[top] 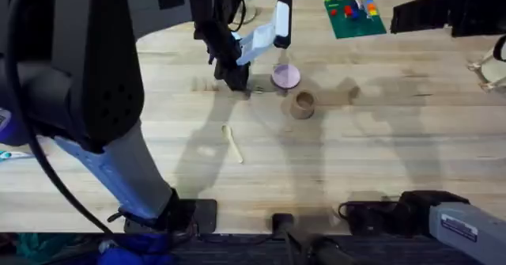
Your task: Pick up a utensil and set it on the pink plate, then put the other utensil in the container.
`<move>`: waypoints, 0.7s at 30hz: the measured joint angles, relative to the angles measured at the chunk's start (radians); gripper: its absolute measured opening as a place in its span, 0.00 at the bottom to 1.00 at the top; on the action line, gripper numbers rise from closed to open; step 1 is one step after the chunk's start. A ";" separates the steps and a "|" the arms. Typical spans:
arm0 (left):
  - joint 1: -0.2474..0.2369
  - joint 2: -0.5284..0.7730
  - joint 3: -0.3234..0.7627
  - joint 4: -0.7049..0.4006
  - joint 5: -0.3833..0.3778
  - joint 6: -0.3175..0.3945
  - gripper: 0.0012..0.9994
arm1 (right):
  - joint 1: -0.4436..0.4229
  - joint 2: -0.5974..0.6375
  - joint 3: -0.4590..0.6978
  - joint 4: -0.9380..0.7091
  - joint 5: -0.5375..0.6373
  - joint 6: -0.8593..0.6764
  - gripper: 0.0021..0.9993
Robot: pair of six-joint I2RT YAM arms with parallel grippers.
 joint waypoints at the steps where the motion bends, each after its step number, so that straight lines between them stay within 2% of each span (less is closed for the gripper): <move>1: 0.000 0.000 0.000 0.000 0.000 -0.004 0.05 | 0.000 0.000 0.000 0.000 0.000 0.000 1.00; 5: -0.001 0.007 0.016 -0.021 -0.005 -0.023 0.05 | 0.000 0.000 0.000 0.000 0.000 0.000 1.00; 10: -0.001 0.055 0.107 -0.115 -0.036 -0.037 0.04 | 0.000 0.000 0.000 0.000 0.000 0.000 1.00; 21: -0.006 0.068 0.417 -0.307 -0.060 -0.038 0.04 | 0.000 0.000 0.000 0.000 0.000 -0.008 1.00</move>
